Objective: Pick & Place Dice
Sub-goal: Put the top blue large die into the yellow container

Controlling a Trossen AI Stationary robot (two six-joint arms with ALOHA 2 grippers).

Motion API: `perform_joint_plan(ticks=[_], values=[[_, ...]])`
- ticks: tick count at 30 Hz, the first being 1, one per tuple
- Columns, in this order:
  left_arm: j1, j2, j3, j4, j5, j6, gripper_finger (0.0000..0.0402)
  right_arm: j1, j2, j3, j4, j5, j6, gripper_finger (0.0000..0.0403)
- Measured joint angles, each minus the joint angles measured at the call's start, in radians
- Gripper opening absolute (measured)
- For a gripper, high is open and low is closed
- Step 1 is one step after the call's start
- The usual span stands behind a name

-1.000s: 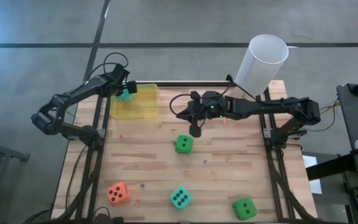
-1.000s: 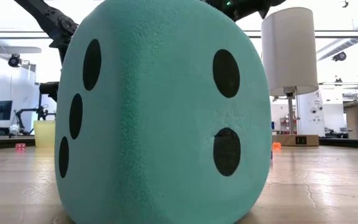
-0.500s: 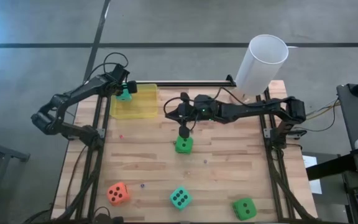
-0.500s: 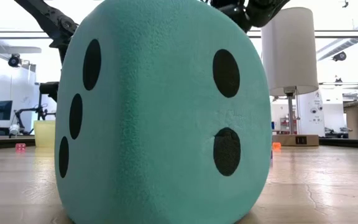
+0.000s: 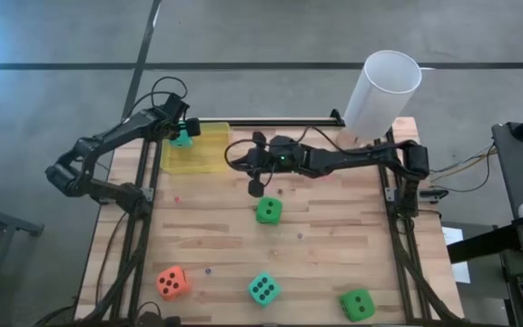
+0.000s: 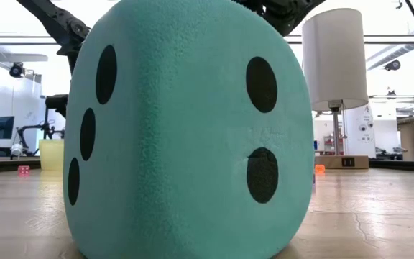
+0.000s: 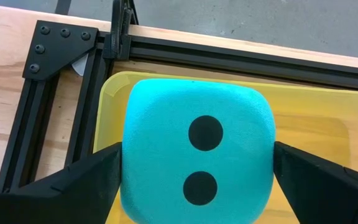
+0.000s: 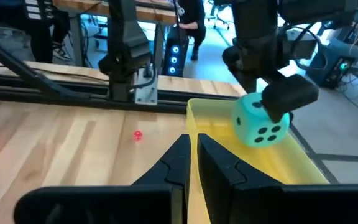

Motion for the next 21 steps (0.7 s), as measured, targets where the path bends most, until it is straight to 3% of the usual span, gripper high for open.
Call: perform_joint_plan(ticks=[21], values=[[0.001, 0.0, 0.0, -0.005, 0.028, 0.021, 0.0396, -0.02, 0.135, 0.122, -0.027, 0.079, -0.049, 0.0028]])
